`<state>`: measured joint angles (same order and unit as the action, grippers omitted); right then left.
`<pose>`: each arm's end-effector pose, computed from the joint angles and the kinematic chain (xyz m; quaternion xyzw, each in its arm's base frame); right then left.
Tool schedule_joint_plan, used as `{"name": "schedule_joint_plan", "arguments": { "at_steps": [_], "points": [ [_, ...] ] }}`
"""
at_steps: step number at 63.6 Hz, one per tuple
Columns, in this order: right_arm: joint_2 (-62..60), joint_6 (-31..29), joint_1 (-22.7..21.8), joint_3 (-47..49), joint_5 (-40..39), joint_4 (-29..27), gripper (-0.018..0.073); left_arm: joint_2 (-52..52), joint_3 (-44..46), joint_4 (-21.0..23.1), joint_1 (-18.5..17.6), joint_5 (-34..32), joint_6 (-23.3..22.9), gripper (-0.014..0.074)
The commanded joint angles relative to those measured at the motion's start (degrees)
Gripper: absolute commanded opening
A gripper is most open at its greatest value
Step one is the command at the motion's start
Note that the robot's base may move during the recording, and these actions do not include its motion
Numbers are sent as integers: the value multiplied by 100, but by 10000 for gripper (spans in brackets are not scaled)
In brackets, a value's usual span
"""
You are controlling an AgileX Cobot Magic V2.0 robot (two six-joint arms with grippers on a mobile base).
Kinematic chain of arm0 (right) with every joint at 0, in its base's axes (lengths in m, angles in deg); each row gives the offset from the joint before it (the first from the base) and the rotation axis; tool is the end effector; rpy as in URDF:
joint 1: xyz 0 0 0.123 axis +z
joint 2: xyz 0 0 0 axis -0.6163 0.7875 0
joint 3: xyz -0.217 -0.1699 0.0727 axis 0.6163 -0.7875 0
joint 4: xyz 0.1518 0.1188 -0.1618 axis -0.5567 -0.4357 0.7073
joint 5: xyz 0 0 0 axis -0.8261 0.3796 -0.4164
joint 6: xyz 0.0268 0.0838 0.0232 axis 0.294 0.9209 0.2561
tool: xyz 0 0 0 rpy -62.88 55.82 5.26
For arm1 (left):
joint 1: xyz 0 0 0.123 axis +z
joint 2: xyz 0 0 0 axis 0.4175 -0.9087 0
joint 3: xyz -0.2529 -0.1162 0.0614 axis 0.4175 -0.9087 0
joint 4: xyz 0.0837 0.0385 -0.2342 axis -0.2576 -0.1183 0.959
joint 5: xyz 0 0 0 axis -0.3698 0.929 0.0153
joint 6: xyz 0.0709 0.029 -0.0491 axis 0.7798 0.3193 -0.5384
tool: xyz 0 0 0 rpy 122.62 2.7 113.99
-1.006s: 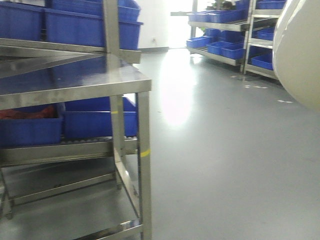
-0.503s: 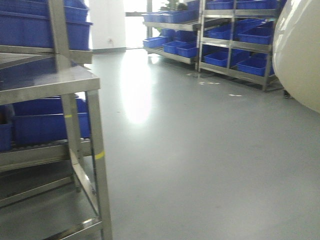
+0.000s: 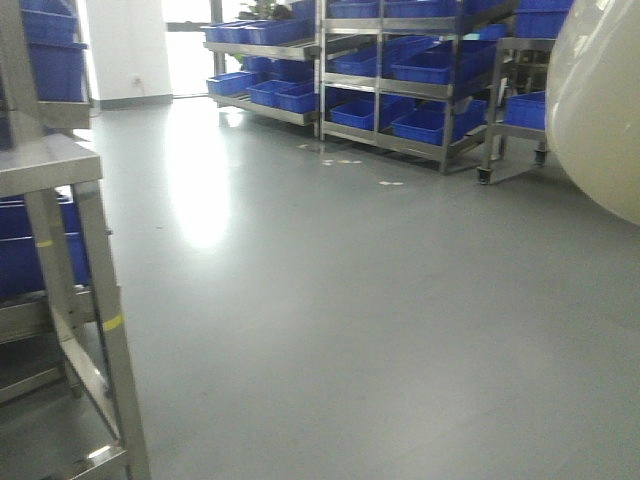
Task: Move white bin to right shelf second layer
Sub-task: 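Turn the base toward the crate racks carrying the bin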
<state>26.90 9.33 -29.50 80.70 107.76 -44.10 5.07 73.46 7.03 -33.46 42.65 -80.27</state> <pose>0.1065 0.0243 0.3254 -0.0125 0.8708 0.1171 0.4774 0.0553 -0.0087 0.2084 0.0626 0.6834 -0.0466 0.7259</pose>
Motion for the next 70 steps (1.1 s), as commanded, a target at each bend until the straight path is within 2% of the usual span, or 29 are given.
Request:
{"name": "schedule_joint_plan", "arguments": {
  "at_steps": [1,70],
  "points": [
    [-21,-14,-30,189,-535,-67,56,97,-190,33,-18,-515,-43,85],
    [-21,-14,-30,189,-535,-67,56,97,-190,33,-18,-515,-43,85]
  ]
}}
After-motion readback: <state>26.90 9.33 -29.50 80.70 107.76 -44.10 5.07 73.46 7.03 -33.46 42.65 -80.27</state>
